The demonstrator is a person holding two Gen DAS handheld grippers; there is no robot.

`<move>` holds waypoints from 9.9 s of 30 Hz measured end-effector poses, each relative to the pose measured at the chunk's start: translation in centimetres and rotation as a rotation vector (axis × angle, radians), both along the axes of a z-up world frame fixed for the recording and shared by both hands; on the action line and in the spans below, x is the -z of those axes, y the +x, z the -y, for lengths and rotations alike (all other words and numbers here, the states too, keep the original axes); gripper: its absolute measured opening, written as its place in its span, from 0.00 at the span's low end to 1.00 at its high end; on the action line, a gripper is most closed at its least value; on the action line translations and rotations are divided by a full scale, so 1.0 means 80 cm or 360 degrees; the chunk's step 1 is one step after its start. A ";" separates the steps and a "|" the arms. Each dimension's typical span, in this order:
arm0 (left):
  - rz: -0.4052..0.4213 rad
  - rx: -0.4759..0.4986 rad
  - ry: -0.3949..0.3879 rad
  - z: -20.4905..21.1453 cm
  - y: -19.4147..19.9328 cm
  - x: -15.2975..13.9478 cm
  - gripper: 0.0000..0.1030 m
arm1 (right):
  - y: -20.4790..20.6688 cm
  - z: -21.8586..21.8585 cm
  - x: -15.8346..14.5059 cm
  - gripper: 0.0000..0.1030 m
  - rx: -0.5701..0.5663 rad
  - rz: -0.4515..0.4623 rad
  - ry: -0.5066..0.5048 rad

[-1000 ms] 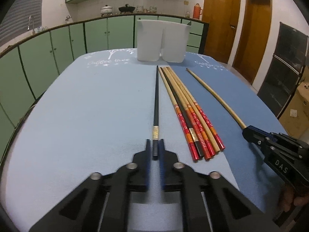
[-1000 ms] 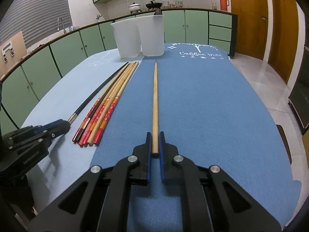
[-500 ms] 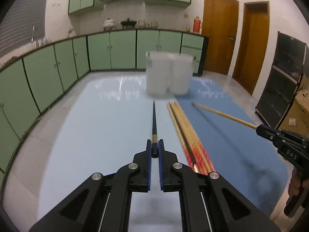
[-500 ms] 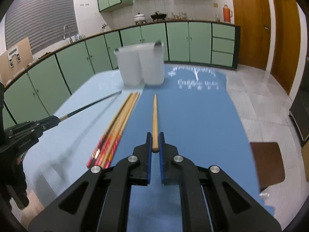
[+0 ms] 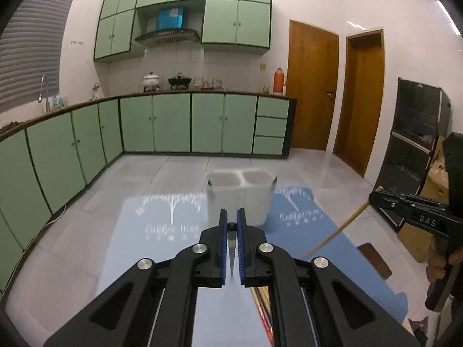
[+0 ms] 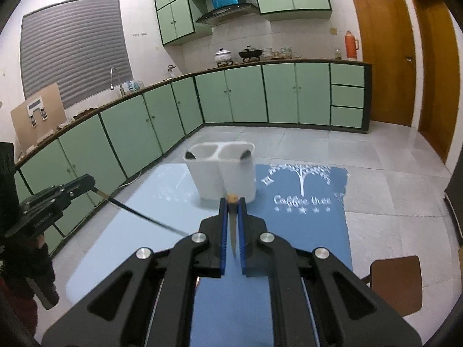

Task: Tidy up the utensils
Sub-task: 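Carry the wooden chopstick with the right tool into the holder while the left carries the black chopstick, then open both tools to release the chopsticks into the holder and withdraw, then move the right tool to a red-patterned chopstick and grasp it, then lift the red-patterned chopstick with the right tool while the left grasps another red chopstick, then carry both red-patterned chopsticks up over the white holder and lower them in, then open both tools to release the chopsticks into the holder and withdraw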

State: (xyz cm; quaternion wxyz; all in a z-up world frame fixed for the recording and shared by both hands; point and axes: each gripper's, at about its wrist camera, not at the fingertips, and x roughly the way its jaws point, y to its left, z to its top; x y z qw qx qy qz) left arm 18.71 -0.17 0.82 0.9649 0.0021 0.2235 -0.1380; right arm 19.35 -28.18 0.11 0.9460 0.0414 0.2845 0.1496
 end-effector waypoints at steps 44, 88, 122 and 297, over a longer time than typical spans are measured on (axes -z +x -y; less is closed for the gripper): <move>0.0198 -0.0061 -0.0036 0.027 0.203 -0.058 0.36 | 0.198 -0.012 -0.073 0.35 -0.0013 0.0111 -0.0032; -0.0551 -0.0138 0.0140 -0.018 -0.058 0.213 0.74 | -0.097 -0.091 0.229 0.75 0.0074 -0.0306 -0.0213; -0.0586 0.0006 0.0122 0.019 -0.064 0.219 0.74 | -0.077 -0.082 0.231 0.05 0.0085 -0.0331 -0.0225; -0.0239 -0.0146 0.0034 0.006 -0.056 0.150 0.50 | -0.089 -0.070 0.189 0.59 0.0121 -0.0212 -0.0045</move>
